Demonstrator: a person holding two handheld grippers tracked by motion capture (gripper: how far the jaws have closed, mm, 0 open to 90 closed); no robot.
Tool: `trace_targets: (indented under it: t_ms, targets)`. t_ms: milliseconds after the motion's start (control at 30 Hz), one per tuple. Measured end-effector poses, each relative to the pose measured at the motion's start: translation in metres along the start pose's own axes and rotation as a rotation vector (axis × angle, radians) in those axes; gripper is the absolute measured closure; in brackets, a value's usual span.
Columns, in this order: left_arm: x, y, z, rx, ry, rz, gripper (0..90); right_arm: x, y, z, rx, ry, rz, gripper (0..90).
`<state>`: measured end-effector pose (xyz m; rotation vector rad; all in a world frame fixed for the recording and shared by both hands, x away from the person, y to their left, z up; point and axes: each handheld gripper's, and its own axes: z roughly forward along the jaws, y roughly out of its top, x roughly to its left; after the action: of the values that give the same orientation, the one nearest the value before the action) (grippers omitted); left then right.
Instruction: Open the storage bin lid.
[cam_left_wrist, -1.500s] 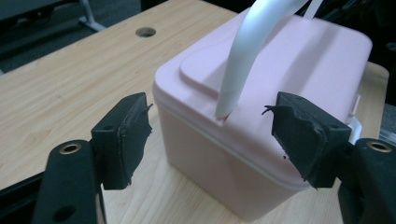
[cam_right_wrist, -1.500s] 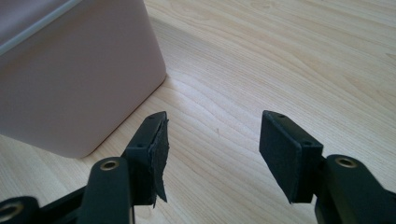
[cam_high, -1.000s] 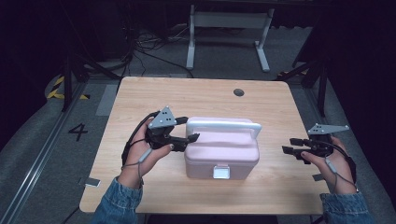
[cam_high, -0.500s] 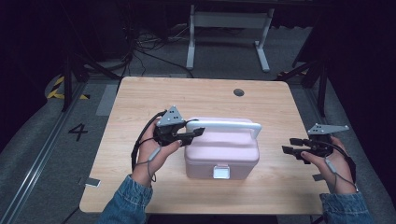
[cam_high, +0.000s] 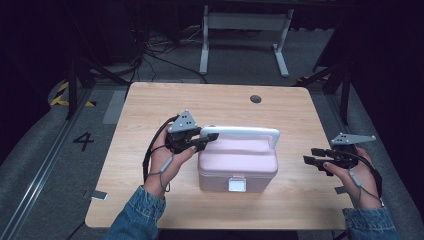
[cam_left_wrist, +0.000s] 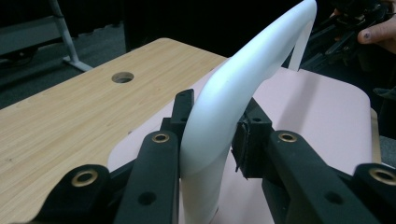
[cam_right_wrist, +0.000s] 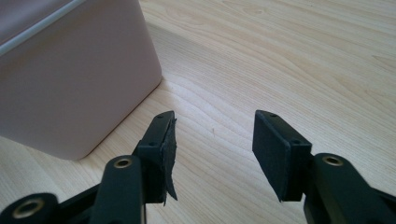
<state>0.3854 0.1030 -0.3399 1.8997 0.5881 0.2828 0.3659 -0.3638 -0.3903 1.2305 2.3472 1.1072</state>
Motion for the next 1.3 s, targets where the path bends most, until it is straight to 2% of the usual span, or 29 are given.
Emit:
trace_targets:
  t_ms: [167, 367, 533, 767, 933, 1300]
  targets:
    - [0.003, 0.007, 0.0, 0.009, -0.006, -0.001, 73.1, 0.005, 0.003, -0.003, -0.034, 0.029, -0.019, 54.6]
    - [0.007, 0.014, -0.001, 0.011, -0.001, -0.015, 72.5, 0.007, 0.004, -0.008, -0.054, 0.028, -0.017, 57.1]
    - [0.009, 0.022, -0.002, 0.013, 0.016, -0.005, 72.1, 0.007, 0.005, -0.011, -0.066, 0.032, -0.022, 57.8]
    - [0.014, 0.031, -0.001, 0.019, 0.029, -0.012, 71.9, 0.009, 0.007, -0.013, -0.083, 0.042, -0.029, 59.2]
    - [0.022, 0.037, 0.002, 0.019, 0.031, -0.034, 72.2, 0.013, 0.009, -0.014, -0.093, 0.072, -0.041, 59.6]
    - [0.037, 0.045, 0.008, 0.018, 0.027, -0.077, 72.6, 0.025, 0.016, -0.018, -0.133, 0.094, -0.093, 63.4]
